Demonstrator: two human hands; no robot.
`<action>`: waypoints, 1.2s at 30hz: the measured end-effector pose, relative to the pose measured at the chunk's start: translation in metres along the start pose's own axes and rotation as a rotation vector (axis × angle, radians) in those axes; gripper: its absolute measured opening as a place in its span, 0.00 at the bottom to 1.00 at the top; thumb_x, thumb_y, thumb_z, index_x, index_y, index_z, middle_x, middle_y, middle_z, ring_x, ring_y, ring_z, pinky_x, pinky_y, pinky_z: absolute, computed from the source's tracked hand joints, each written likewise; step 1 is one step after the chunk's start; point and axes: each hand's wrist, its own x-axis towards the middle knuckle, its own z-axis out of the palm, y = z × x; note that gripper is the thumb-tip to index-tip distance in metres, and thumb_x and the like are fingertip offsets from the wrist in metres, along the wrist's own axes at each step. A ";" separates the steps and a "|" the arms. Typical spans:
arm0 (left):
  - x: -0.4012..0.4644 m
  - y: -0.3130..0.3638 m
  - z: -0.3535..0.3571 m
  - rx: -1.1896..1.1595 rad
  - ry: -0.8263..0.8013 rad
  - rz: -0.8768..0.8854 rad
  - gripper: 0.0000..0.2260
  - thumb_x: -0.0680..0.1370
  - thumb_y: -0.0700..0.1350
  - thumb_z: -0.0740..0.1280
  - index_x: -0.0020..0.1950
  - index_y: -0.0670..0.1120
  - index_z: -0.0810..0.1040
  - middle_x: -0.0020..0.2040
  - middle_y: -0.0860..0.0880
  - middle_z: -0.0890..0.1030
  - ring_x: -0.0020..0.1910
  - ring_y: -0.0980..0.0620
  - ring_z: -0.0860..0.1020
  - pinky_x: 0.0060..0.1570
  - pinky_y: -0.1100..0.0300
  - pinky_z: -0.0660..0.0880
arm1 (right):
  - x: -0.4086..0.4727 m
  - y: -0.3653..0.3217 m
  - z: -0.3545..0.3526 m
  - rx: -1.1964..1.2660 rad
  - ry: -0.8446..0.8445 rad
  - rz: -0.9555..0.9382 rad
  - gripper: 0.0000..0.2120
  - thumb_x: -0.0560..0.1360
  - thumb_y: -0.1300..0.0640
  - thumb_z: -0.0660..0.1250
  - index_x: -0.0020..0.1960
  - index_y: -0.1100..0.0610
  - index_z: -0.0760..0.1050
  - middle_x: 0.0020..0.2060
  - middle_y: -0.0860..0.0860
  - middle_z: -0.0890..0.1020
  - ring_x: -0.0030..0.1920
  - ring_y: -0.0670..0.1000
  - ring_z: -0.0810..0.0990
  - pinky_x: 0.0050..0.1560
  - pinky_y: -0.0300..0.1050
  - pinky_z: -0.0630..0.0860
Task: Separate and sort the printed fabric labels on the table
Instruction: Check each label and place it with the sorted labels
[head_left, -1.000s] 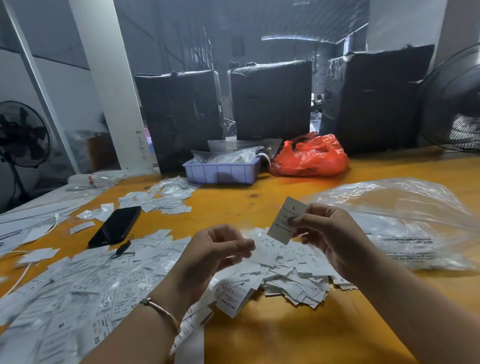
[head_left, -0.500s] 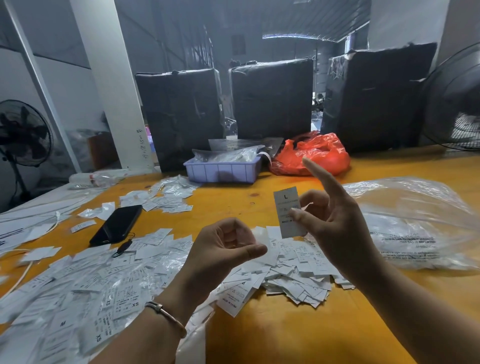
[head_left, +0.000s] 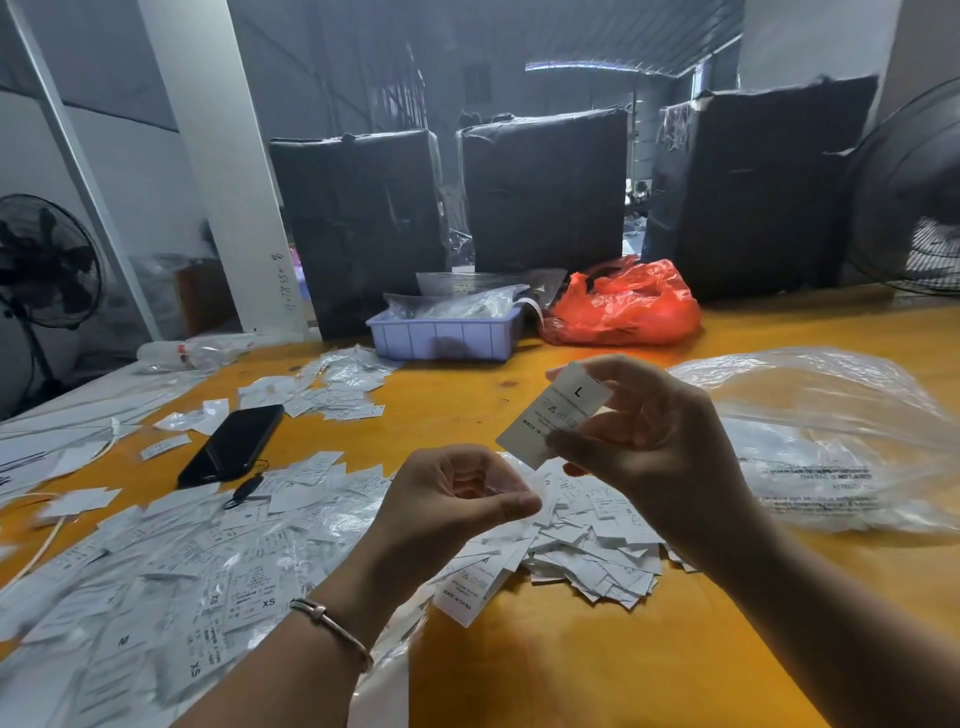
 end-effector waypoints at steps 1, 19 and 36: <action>0.000 0.000 0.000 0.003 0.000 -0.004 0.08 0.64 0.51 0.77 0.38 0.49 0.84 0.40 0.51 0.85 0.42 0.55 0.83 0.42 0.66 0.79 | 0.000 0.000 0.001 0.007 -0.009 0.002 0.17 0.66 0.66 0.74 0.53 0.57 0.76 0.42 0.51 0.85 0.41 0.51 0.86 0.38 0.47 0.83; 0.000 -0.001 -0.001 0.002 -0.014 -0.022 0.09 0.65 0.52 0.77 0.38 0.48 0.85 0.39 0.49 0.85 0.41 0.52 0.83 0.43 0.63 0.79 | 0.000 0.009 0.000 -0.357 0.016 -0.076 0.16 0.67 0.67 0.75 0.47 0.48 0.78 0.42 0.45 0.84 0.40 0.44 0.84 0.36 0.41 0.81; 0.000 -0.001 -0.001 0.009 -0.087 -0.059 0.05 0.66 0.52 0.75 0.35 0.52 0.84 0.36 0.50 0.84 0.37 0.56 0.81 0.41 0.66 0.78 | 0.004 0.011 -0.010 -0.322 -0.197 -0.060 0.17 0.64 0.73 0.70 0.43 0.52 0.79 0.37 0.47 0.82 0.38 0.46 0.82 0.34 0.41 0.80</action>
